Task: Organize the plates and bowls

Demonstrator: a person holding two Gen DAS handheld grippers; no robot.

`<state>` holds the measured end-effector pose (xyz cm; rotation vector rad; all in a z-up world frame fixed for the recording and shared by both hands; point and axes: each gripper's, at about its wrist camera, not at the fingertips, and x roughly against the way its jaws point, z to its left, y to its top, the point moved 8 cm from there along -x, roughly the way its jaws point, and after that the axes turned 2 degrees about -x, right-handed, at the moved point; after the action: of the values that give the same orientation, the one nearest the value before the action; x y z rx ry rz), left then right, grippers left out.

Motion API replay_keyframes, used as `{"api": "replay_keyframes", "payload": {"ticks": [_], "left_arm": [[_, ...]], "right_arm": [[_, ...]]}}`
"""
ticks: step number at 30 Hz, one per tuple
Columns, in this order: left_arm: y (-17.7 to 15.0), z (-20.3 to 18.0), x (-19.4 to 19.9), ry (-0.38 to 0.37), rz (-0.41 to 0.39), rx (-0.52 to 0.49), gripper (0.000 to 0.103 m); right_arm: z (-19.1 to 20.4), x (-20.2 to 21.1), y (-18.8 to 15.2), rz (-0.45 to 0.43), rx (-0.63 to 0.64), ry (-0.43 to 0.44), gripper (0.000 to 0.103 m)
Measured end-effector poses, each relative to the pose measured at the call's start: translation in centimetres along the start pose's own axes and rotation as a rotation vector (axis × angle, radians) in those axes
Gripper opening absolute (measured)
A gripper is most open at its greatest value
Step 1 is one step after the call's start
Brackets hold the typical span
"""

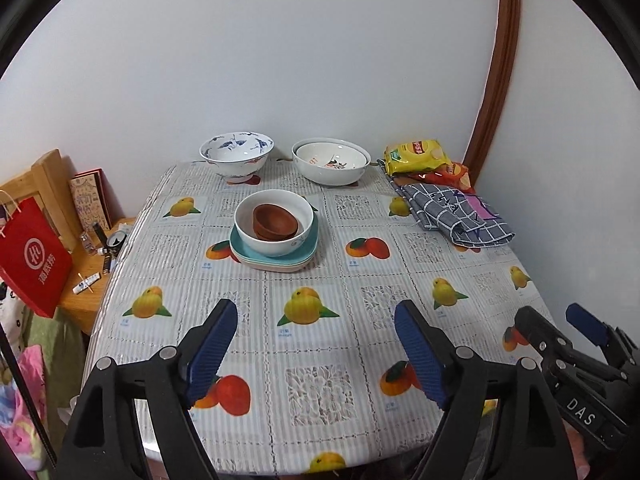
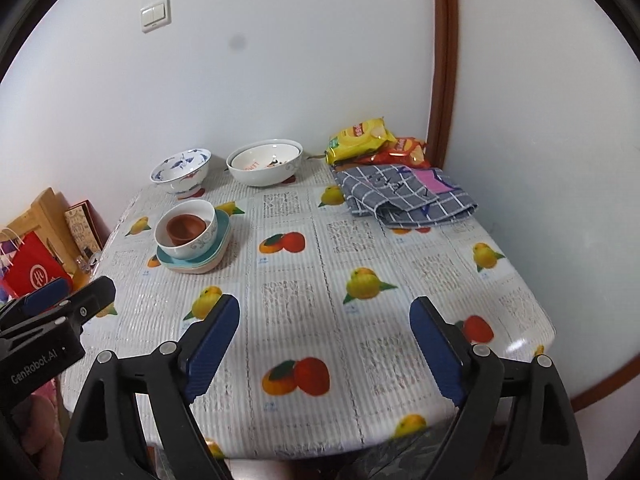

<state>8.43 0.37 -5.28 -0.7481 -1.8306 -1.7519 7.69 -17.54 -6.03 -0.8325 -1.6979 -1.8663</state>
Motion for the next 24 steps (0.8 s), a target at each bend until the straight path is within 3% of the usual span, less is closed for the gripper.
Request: {"api": "replay_keyframes", "payload": {"ticks": [9, 24], "left_arm": [[-0.1, -1.4, 2.4, 0.001, -0.039, -0.025, 0.081], [-0.5, -1.6, 3.2, 0.004, -0.05, -0.023, 0.082]], "right_arm": [[-1.1, 2.2, -1.1, -0.021, -0.009, -0.007, 0.087], [-1.2, 3.1, -1.4, -0.033, 0.004, -0.01, 0.087]]}}
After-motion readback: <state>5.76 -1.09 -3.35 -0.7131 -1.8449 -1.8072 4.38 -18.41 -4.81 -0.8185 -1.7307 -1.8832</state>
